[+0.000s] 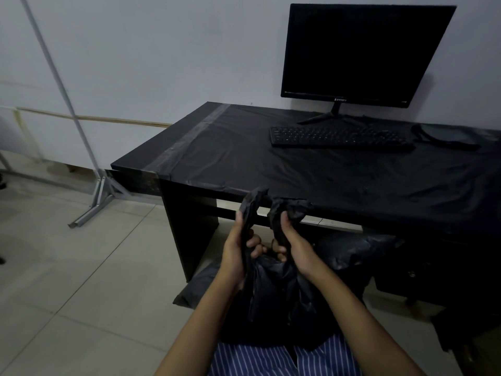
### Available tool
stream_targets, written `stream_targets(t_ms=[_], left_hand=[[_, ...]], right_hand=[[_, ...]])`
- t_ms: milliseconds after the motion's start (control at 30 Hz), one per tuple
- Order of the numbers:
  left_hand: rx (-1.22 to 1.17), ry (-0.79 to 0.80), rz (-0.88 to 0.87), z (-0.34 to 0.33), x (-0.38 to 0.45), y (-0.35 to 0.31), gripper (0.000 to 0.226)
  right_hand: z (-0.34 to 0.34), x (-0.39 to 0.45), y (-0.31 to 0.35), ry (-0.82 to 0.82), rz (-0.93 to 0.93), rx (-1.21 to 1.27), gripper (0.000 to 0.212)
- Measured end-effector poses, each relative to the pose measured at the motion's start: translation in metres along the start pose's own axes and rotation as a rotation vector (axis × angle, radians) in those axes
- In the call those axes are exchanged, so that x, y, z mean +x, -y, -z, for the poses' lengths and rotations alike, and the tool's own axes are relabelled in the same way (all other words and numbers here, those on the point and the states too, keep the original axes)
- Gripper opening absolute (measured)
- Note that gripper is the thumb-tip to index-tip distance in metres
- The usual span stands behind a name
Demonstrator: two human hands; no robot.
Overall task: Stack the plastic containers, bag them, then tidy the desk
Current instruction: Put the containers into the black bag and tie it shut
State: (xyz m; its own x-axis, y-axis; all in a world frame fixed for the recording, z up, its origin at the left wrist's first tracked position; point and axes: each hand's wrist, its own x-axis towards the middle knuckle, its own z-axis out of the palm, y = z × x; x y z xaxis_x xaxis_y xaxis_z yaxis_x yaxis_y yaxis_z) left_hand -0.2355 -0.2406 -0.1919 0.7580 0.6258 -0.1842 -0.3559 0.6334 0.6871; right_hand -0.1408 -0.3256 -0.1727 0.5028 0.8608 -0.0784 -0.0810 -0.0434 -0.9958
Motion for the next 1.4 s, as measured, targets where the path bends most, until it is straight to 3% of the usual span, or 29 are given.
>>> stream_targets(t_ms=[200, 300, 367, 433, 600, 767, 800, 867, 933, 1000, 1133, 1233, 1300, 1367, 1400], left_hand=[[0.053, -0.081, -0.02, 0.003, 0.002, 0.005, 0.031], [0.056, -0.087, -0.049, 0.001, 0.0, 0.004, 0.045], [0.075, -0.075, -0.083, -0.001, -0.002, 0.004, 0.06], [0.107, -0.081, -0.095, -0.002, -0.003, 0.004, 0.058], [0.228, -0.115, -0.116, 0.0, -0.005, 0.003, 0.037], [0.349, -0.134, -0.125, 0.002, -0.006, 0.001, 0.02], [0.345, -0.144, -0.103, 0.002, -0.006, 0.001, 0.021], [0.373, -0.182, -0.066, 0.003, -0.006, -0.001, 0.021], [0.433, -0.173, -0.059, 0.004, -0.007, -0.004, 0.018], [0.493, -0.114, -0.063, 0.004, -0.009, -0.007, 0.009], [0.458, 0.021, -0.088, 0.002, -0.012, -0.006, 0.016], [0.304, 0.069, -0.112, 0.002, -0.012, -0.003, 0.036], [0.247, 0.13, -0.113, -0.001, -0.013, -0.004, 0.058], [0.436, 0.197, -0.143, -0.003, -0.014, -0.008, 0.072], [0.556, 0.217, -0.186, -0.002, -0.015, -0.007, 0.064]], right_hand=[[0.002, 0.002, -0.009, -0.059, 0.071, 0.009, 0.048], [0.003, 0.002, -0.012, -0.057, 0.025, 0.124, 0.04], [0.001, 0.002, -0.014, -0.038, 0.005, 0.171, 0.056], [0.0, 0.004, -0.015, -0.016, -0.016, 0.229, 0.072], [-0.001, 0.0, -0.015, -0.035, 0.036, 0.224, 0.031], [-0.001, -0.002, -0.009, 0.051, 0.094, 0.168, 0.01], [-0.001, -0.003, -0.008, 0.048, 0.103, 0.159, 0.012], [0.002, -0.002, -0.01, 0.059, 0.077, 0.124, 0.067], [0.005, -0.004, -0.009, 0.06, 0.047, 0.113, 0.089], [0.006, -0.006, -0.007, 0.092, 0.052, 0.131, 0.076], [0.005, -0.007, -0.006, 0.12, 0.084, 0.334, 0.05], [0.002, -0.01, -0.001, -0.014, -0.011, 0.46, 0.056], [-0.002, -0.011, 0.003, -0.112, -0.049, 0.446, 0.045], [-0.004, -0.012, 0.006, -0.169, -0.043, 0.404, 0.026], [-0.005, -0.012, 0.007, -0.186, -0.042, 0.378, 0.014]])
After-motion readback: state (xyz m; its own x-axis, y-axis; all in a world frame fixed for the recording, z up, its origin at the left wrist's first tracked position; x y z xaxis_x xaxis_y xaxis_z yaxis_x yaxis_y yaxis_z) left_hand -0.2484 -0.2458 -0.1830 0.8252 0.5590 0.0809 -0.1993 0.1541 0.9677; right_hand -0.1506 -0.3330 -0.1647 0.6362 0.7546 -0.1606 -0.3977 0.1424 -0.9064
